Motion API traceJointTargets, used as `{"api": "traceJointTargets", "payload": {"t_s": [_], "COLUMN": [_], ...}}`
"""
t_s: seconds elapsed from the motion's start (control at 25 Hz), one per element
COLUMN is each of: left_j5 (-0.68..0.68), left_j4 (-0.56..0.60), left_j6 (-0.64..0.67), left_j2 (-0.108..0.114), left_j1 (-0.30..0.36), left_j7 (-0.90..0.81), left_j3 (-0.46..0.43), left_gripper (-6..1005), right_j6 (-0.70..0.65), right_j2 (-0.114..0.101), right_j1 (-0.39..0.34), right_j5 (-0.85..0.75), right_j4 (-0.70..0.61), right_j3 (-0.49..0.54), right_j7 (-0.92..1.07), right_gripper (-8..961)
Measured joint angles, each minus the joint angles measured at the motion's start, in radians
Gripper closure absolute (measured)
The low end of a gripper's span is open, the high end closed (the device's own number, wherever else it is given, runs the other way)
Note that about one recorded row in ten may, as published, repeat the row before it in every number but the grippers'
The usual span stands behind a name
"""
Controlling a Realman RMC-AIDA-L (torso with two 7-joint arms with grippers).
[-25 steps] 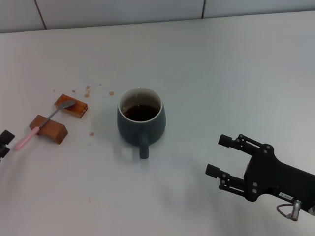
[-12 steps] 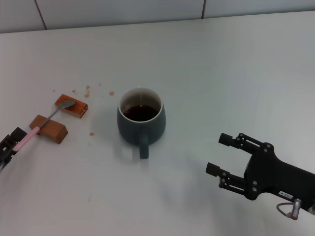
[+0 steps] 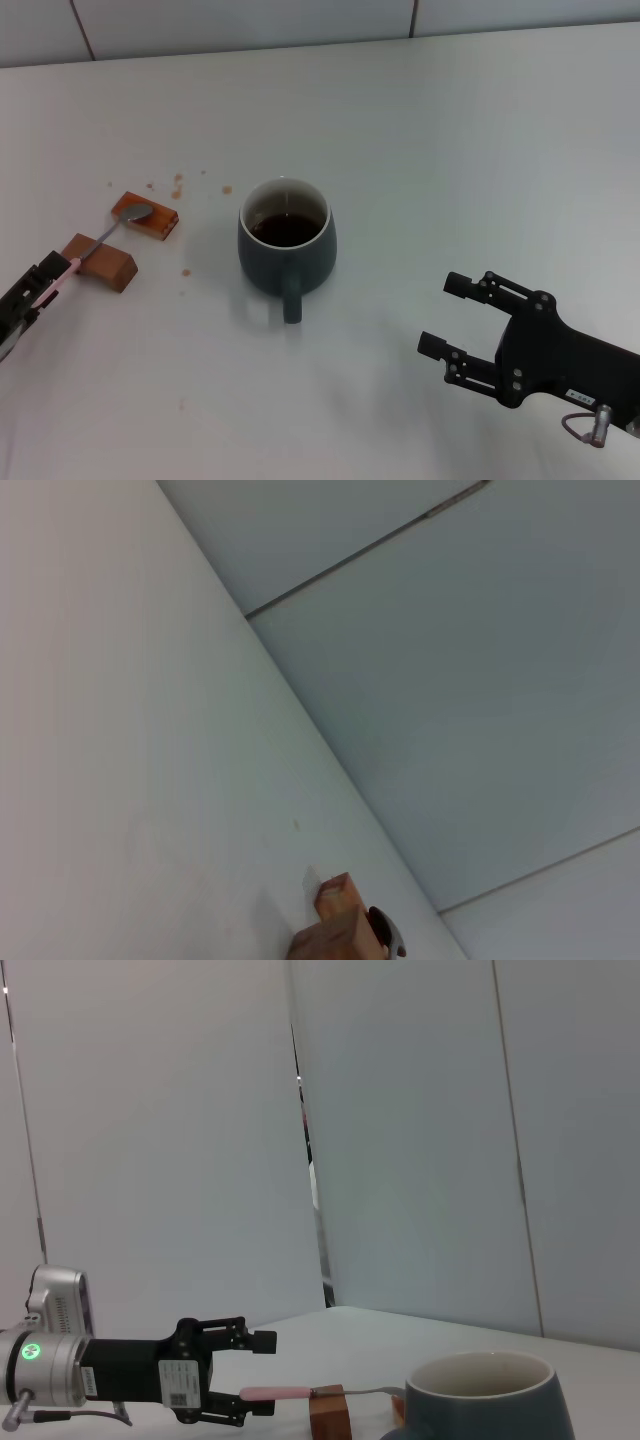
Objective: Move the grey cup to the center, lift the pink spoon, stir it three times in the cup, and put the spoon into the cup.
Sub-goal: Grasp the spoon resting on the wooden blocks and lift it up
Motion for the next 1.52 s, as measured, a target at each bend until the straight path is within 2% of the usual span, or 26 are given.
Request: {"api": "traceJointTargets", "payload": {"t_s": [1.0, 1.2, 1.52], "left_j5": [0.008, 0.01, 0.012], "left_j4": [-0.025, -0.025, -0.026], "left_j6": [-0.058, -0.066, -0.094], "left_j2": [0.001, 0.001, 0.0], "left_j1": [-0.034, -0.036, -0.04], "left_j7": [-0.022, -0.026, -0.041], "left_j3": [-0.002, 0.0, 0.0], "left_gripper": [227, 340, 345], "right_j6": [-0.001, -0.001, -0.001], "right_j2": [0.0, 0.0, 0.0], "right_j1": [-0.002, -0.001, 0.0], "right_j5": [-0.002, -0.003, -0.005], "right_j4": [0.003, 0.004, 0.004], "right_j3": [0.0, 0.0, 0.0], "right_j7": [0.0, 0.0, 0.0], "right_gripper": [194, 194, 194]}}
